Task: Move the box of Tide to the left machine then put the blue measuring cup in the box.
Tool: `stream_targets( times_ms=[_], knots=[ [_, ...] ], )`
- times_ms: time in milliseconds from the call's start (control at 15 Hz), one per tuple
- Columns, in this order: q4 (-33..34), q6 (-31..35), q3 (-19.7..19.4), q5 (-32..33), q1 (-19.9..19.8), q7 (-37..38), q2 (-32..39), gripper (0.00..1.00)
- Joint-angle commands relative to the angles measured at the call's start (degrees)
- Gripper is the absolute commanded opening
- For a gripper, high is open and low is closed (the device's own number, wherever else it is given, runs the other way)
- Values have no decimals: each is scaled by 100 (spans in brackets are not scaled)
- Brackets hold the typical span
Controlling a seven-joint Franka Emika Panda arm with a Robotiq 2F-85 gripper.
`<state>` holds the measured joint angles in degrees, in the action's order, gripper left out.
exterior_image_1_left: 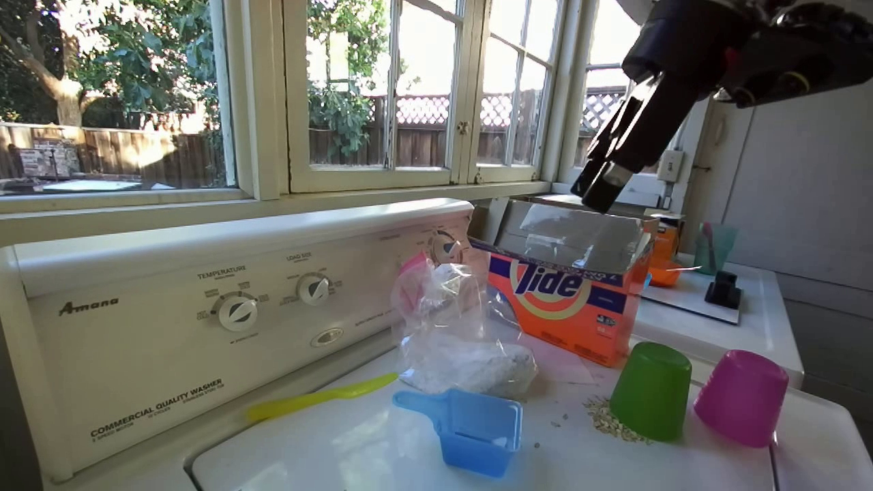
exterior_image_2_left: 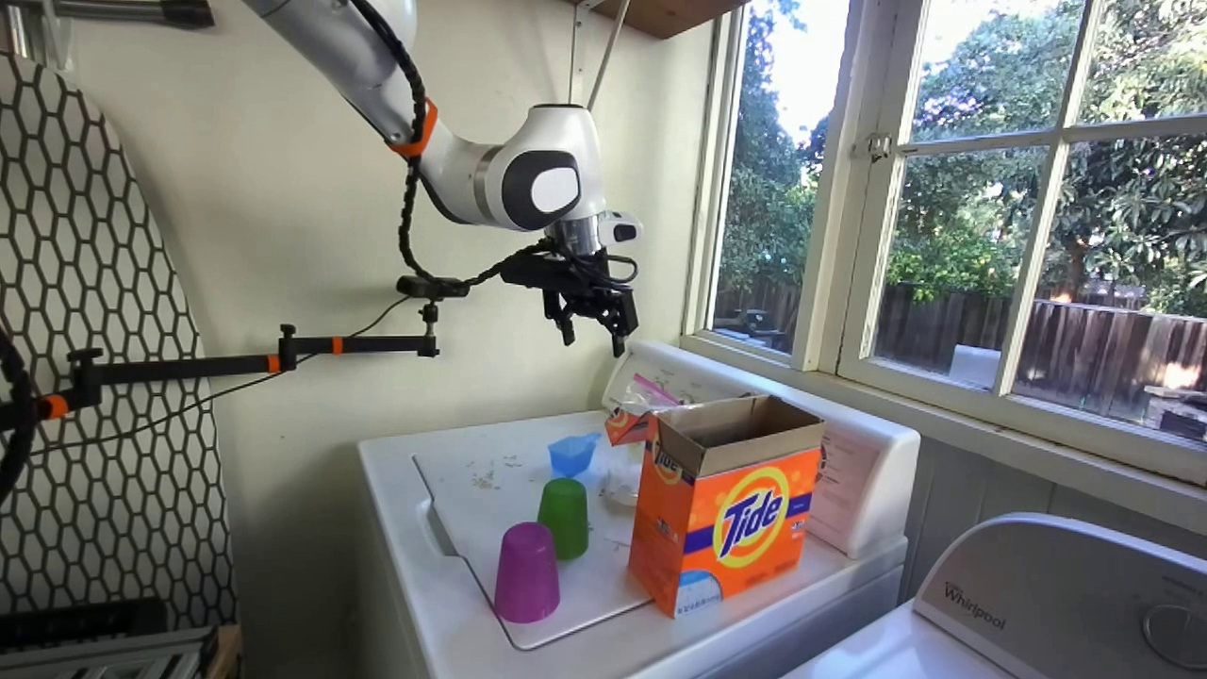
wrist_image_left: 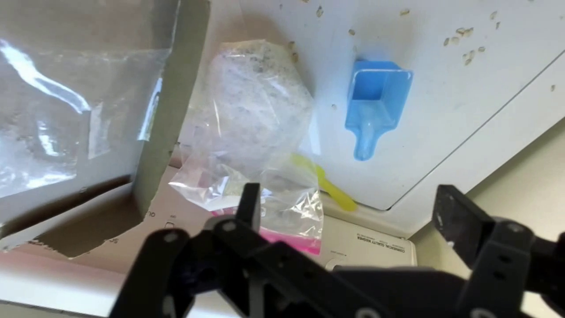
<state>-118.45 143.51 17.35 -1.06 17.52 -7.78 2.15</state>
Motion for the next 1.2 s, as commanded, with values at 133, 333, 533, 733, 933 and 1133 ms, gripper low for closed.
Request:
stream_targets(
  times_ms=[133,333,533,733,933,1133],
  knots=[
    [124,-26,31,16,5,-16,137,100],
    [265,-155,95,-96,59,-13,304,100],
    [385,-259,186,-27,151,259,549,100],
    [518,-438,252,-36,237,389,783,100],
    [722,-716,289,-22,313,462,1068,100],
    [974,-798,289,28,385,478,1450,100]
  ],
)
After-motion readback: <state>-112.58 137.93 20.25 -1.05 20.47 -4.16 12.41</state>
